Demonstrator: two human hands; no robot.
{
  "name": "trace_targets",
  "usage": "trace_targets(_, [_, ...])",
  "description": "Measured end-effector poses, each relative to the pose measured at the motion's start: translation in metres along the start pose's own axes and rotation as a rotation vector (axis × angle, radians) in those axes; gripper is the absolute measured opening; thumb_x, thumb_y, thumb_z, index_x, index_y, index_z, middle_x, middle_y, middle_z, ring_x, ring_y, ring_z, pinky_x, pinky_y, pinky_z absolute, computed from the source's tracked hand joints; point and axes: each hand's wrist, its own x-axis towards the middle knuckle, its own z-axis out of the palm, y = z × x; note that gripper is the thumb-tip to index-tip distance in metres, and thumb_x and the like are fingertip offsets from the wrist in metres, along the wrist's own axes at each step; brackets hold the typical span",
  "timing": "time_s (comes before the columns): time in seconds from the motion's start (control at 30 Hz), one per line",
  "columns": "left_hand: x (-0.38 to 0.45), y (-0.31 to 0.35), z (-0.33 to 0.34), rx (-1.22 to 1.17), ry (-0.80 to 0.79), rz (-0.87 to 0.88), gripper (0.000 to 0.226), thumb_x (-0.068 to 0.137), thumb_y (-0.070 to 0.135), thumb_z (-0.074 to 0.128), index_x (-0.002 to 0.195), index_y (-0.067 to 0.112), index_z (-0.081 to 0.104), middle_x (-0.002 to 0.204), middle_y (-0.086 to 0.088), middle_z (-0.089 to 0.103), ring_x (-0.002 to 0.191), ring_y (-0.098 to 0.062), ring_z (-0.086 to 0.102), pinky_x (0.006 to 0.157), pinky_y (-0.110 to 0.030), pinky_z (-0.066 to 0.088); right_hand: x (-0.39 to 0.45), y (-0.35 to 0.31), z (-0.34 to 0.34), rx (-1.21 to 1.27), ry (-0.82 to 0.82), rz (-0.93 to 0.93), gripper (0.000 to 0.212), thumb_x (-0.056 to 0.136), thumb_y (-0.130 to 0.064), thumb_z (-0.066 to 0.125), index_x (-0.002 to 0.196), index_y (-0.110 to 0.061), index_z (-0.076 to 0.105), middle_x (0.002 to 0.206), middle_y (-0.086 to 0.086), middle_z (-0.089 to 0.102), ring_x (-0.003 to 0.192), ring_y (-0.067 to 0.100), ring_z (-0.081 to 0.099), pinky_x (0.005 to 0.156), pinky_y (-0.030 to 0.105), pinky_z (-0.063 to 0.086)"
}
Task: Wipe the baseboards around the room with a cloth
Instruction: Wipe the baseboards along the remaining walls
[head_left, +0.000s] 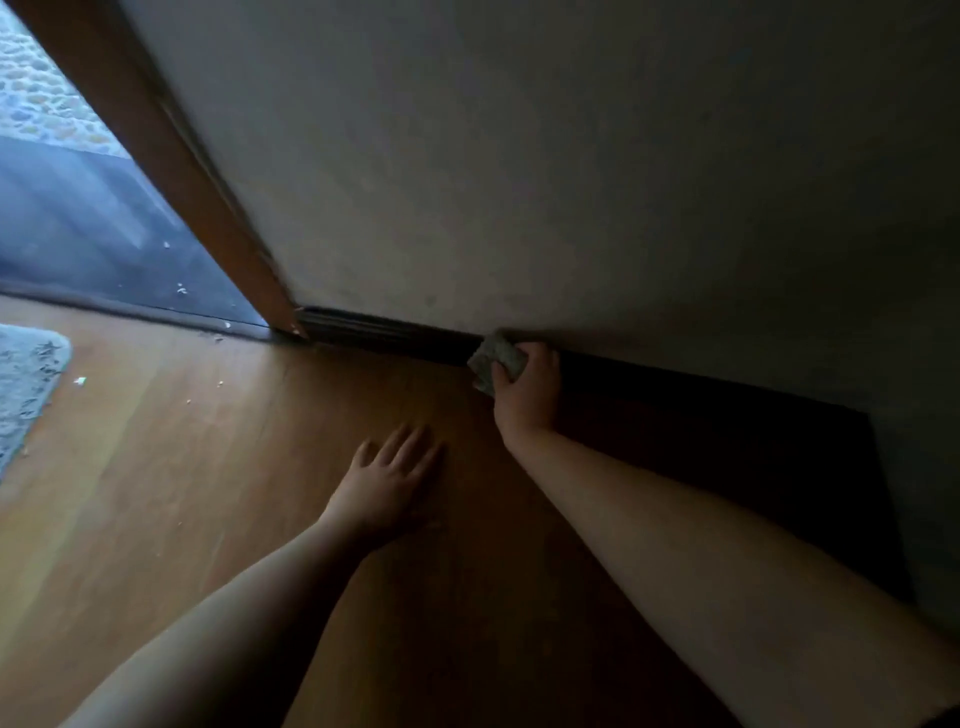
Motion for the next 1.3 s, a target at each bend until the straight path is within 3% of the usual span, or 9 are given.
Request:
trace_targets(0.3, [0.067, 0.072, -0.026, 0.140, -0.018, 0.217, 0.099, 0.080, 0.085, 0.015, 0.157, 0.029, -0.012, 0.165, -0.006, -0.016, 0.152, -0.029, -0.012, 0.119, -0.059, 0.006, 0.020, 0.071, -0.092, -0.107, 0.092, -0.034, 0.018, 0.091, -0.015, 0.066, 0.106, -0.010, 0.059, 0.117, 0.008, 0.051, 0.108, 0.024, 0.053, 0.094, 0.036, 0.045])
trace_targets(0.5, [0.067, 0.093, -0.030, 0.150, -0.020, 0.218, 0.089, 0.093, 0.071, 0.034, 0.156, 0.031, -0.014, 0.165, -0.004, -0.019, 0.152, -0.029, -0.015, 0.118, -0.059, 0.006, 0.030, 0.116, -0.178, -0.278, 0.239, 0.153, 0.023, 0.092, -0.013, 0.063, 0.114, -0.008, 0.057, 0.123, 0.015, 0.050, 0.115, 0.031, 0.050, 0.097, 0.041, 0.043])
trace_targets(0.67, [0.055, 0.102, -0.038, 0.145, -0.036, 0.240, 0.095, 0.091, 0.071, 0.042, 0.157, 0.030, -0.012, 0.165, -0.005, -0.018, 0.152, -0.030, -0.014, 0.118, -0.060, 0.009, 0.040, 0.129, -0.241, -0.331, 0.283, 0.222, 0.029, 0.095, -0.017, 0.060, 0.122, -0.008, 0.054, 0.129, 0.018, 0.048, 0.119, 0.032, 0.047, 0.100, 0.039, 0.041])
trace_targets(0.83, [0.061, 0.105, -0.035, 0.183, -0.038, 0.270, 0.098, 0.087, 0.078, 0.037, 0.156, 0.032, -0.015, 0.165, -0.004, -0.017, 0.152, -0.029, -0.012, 0.118, -0.060, 0.009, 0.034, 0.125, -0.236, -0.220, 0.259, 0.218, 0.033, 0.094, -0.020, 0.063, 0.124, -0.009, 0.054, 0.130, 0.016, 0.049, 0.118, 0.030, 0.050, 0.099, 0.037, 0.045])
trace_targets(0.97, [0.070, 0.093, -0.030, 0.211, -0.007, 0.316, 0.100, 0.084, 0.082, 0.035, 0.147, 0.035, -0.028, 0.164, -0.003, -0.021, 0.151, -0.028, -0.018, 0.119, -0.060, 0.007, 0.020, 0.123, -0.192, -0.149, 0.184, 0.136, 0.036, 0.088, -0.021, 0.070, 0.119, -0.010, 0.056, 0.123, 0.013, 0.053, 0.112, 0.026, 0.053, 0.096, 0.035, 0.044])
trace_targets(1.13, [0.087, 0.097, -0.035, 0.303, 0.030, 0.433, 0.104, 0.081, 0.086, 0.031, 0.148, 0.034, -0.029, 0.164, -0.001, -0.021, 0.152, -0.026, -0.015, 0.119, -0.059, 0.003, 0.019, 0.111, -0.143, -0.105, 0.110, 0.049, 0.032, 0.089, -0.023, 0.069, 0.116, -0.013, 0.057, 0.120, 0.008, 0.052, 0.110, 0.022, 0.051, 0.097, 0.035, 0.043])
trace_targets(1.3, [0.101, 0.093, -0.033, 0.395, -0.020, 0.593, 0.107, 0.073, 0.092, 0.019, 0.138, 0.034, -0.043, 0.156, 0.000, -0.034, 0.147, -0.024, -0.026, 0.117, -0.062, -0.003, 0.029, 0.126, -0.161, -0.114, 0.112, 0.035, 0.027, 0.089, -0.021, 0.068, 0.112, -0.014, 0.057, 0.117, 0.006, 0.053, 0.108, 0.018, 0.051, 0.092, 0.027, 0.040])
